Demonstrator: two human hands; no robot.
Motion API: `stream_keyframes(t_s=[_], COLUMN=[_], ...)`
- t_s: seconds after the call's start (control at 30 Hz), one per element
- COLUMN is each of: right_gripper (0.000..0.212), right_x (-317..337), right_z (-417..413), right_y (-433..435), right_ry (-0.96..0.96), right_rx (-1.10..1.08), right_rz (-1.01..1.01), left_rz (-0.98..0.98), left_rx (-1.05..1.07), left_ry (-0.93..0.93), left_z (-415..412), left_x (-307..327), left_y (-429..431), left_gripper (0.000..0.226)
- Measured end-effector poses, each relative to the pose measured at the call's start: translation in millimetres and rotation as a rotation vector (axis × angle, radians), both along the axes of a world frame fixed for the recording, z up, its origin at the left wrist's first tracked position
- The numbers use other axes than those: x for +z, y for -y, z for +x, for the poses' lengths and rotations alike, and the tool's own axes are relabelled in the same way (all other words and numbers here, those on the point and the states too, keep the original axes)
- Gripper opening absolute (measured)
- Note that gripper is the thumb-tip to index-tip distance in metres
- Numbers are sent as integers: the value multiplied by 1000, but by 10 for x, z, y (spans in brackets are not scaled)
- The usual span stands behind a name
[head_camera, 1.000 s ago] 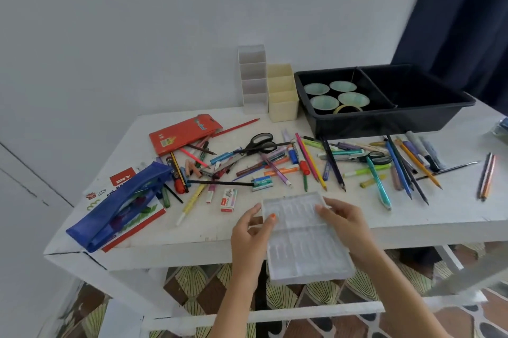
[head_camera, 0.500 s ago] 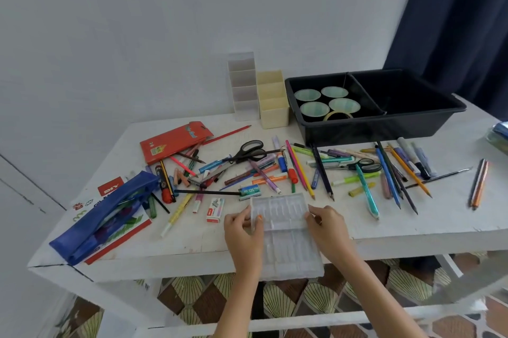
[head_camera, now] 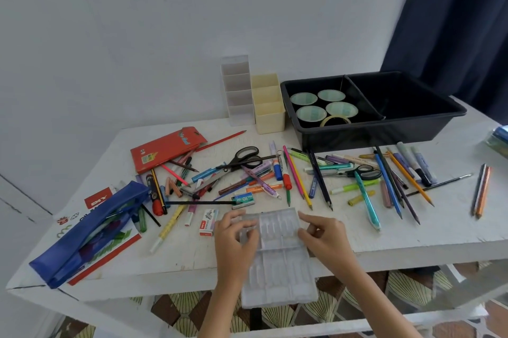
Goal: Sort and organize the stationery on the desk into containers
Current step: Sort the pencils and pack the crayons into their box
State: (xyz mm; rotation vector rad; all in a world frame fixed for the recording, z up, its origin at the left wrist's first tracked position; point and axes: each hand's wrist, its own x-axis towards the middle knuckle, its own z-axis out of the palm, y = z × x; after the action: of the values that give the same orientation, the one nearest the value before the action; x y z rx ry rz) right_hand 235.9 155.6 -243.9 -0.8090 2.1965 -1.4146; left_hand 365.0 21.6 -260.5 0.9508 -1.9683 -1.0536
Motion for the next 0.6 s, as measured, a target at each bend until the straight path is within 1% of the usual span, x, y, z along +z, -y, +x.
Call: stream_keyframes(t_s=[0.17, 0.3, 0.37, 0.5, 0.6], right_gripper=[37, 31, 29, 27, 25], right_x=[-12, -6, 8, -7, -26], right_z=[-53, -122, -156, -225, -250], right_y=[104, 187, 234, 316, 353], right_ry=[-60, -96, -102, -87, -85], right_rx=[-31, -124, -160, -194, -231], right_rz=[37, 26, 20, 10, 7], left_rz=[54, 46, 27, -82, -84], left_rx=[10, -44, -63, -100, -86], left_ry=[-22, 37, 58, 110, 107], left_z=[-103, -201, -228, -260, -280], left_x=[-17, 19, 35, 43, 16], left_y=[34, 107, 145, 194, 213], left_gripper=[23, 25, 27, 28, 28])
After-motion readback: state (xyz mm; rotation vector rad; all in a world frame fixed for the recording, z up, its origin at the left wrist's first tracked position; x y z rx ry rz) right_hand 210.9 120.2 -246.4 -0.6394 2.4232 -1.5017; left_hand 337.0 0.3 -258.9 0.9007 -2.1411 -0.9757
